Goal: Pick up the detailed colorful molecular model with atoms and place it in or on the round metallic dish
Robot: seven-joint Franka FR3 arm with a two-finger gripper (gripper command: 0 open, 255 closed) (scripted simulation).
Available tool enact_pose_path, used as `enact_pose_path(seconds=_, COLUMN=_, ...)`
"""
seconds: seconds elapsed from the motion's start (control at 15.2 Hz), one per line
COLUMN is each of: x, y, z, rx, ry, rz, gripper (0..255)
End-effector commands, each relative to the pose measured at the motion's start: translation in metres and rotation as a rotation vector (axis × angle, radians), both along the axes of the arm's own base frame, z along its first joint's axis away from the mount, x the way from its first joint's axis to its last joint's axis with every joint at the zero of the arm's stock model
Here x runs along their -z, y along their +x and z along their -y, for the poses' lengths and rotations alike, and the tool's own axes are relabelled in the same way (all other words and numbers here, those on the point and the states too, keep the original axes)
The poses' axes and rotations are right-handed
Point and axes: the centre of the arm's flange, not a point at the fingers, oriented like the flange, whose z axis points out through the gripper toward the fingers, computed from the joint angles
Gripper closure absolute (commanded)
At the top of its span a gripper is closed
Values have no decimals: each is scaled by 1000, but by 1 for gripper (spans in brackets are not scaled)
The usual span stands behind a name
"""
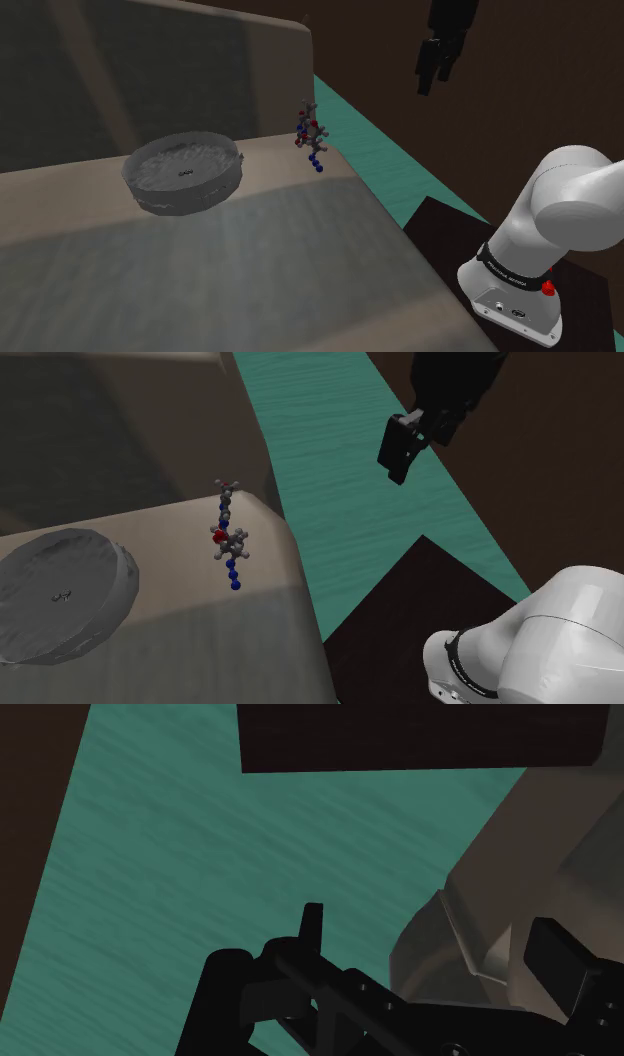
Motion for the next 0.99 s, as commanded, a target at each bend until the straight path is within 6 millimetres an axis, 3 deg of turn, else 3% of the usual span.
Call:
enact_pose_path(seconds=0.0, x=0, y=0, z=0, rx=0, ry=0, rz=0, gripper=0)
enact_pose_path(seconds=0.46, x=23, y=16, z=-75, rx=165, ry=59, rz=102, gripper=0)
enact_pose_path(seconds=0.92, x=40, y=46, z=-147, rx=330, ry=119, rz=203, gripper=0)
